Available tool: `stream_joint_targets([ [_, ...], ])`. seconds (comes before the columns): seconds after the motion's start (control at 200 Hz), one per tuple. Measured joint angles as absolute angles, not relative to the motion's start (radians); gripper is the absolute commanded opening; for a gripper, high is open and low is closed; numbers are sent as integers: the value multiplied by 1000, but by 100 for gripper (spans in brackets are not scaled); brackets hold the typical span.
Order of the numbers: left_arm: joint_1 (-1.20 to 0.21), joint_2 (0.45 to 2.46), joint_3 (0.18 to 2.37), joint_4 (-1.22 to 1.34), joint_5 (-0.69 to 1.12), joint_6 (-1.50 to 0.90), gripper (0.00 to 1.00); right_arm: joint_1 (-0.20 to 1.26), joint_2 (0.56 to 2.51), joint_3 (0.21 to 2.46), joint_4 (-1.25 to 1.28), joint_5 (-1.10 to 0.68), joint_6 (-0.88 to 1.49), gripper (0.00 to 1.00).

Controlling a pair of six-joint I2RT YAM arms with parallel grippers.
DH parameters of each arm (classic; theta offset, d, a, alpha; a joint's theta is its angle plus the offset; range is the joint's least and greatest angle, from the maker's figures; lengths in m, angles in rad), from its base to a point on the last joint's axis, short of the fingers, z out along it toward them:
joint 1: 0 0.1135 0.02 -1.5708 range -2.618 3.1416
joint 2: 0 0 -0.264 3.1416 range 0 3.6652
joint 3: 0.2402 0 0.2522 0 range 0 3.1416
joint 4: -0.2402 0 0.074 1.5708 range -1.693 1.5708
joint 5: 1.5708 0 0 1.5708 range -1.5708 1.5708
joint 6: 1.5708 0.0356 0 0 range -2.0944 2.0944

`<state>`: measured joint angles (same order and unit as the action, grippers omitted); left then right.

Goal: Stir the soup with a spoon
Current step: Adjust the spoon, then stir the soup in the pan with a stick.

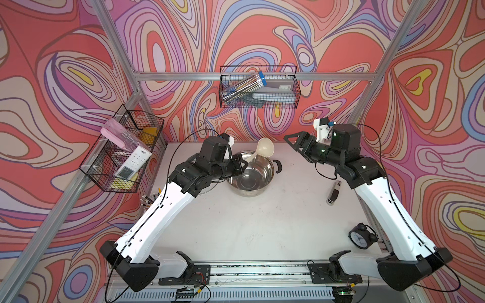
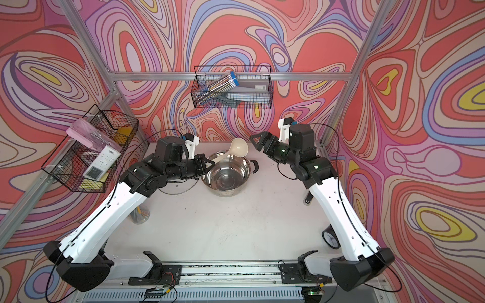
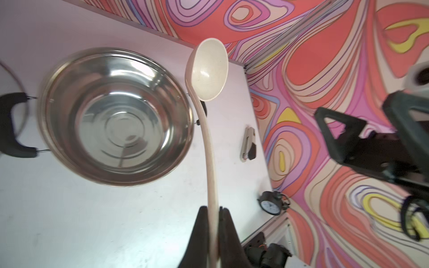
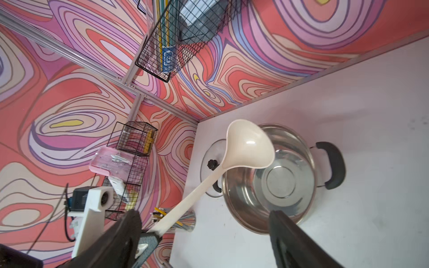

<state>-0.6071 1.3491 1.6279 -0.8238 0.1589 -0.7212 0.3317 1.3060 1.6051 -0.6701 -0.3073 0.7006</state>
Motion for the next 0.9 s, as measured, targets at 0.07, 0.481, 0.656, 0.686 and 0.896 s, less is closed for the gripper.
stream_joint_targets([
  [0.07,-607,1385,1680,-932,108,-650,0,331,1312,1645,-761,-257,621,88],
  [0.481,-607,1666,1872,-1161,-158,-398,0,332,1387,1649,-1055,-138,426,81],
  [0.656,-607,1778,1909,-1160,-194,-342,0,331,1353,1608,-1058,-147,428,82],
  [0.686,-607,1790,1913,-1160,-194,-339,0,332,1347,1608,-1058,-147,428,82],
  [0.896,-608,1816,1914,-1111,-159,-321,0,331,1309,1608,-1062,-144,427,90],
])
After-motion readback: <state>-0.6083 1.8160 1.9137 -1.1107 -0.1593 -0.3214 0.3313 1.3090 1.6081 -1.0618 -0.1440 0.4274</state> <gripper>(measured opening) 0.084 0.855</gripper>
